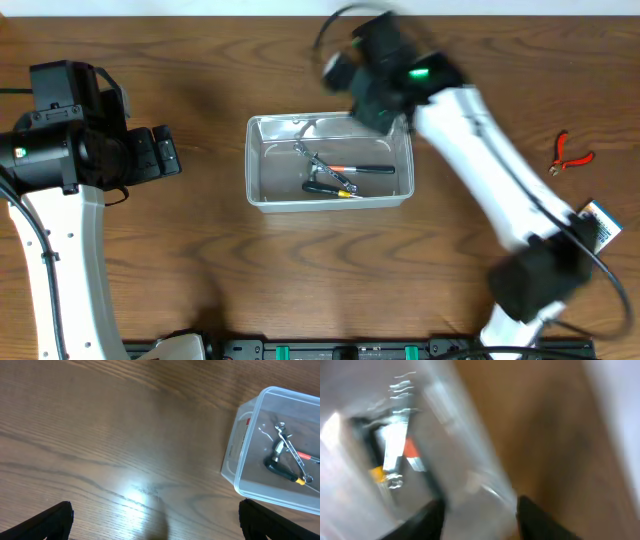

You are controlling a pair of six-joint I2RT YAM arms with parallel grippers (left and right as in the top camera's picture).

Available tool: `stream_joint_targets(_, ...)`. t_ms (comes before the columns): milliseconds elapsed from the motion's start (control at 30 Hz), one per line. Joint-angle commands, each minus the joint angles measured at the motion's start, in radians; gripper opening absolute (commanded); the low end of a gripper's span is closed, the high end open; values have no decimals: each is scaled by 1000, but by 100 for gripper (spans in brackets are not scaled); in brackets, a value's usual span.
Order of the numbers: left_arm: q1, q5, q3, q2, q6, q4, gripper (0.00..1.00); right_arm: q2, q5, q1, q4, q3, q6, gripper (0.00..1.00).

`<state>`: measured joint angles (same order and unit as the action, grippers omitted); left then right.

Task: Pack container
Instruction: 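Move the right gripper to the red pliers and grasp them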

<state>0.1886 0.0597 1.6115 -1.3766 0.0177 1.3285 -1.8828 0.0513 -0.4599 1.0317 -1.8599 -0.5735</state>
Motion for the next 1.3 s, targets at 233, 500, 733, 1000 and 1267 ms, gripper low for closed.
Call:
stream_joint_targets(233, 0, -12, -1, -2, -10, 3, 98, 156, 104, 499, 58, -21, 786, 43)
stream_joint_targets(500, 0, -12, -1, -2, -10, 3, 98, -26, 8, 745, 99, -20, 779, 53)
stream_joint_targets(733, 0, -12, -1, -2, -10, 6, 98, -220, 3, 840, 109, -20, 733, 53)
stream_joint_targets(1000, 0, -12, -1, -2, -10, 18, 98, -356, -34, 887, 112, -20, 680, 55)
stream_joint_targets(1267, 0, -12, -1, -2, -10, 18, 98, -446, -34, 904, 109, -20, 635, 57)
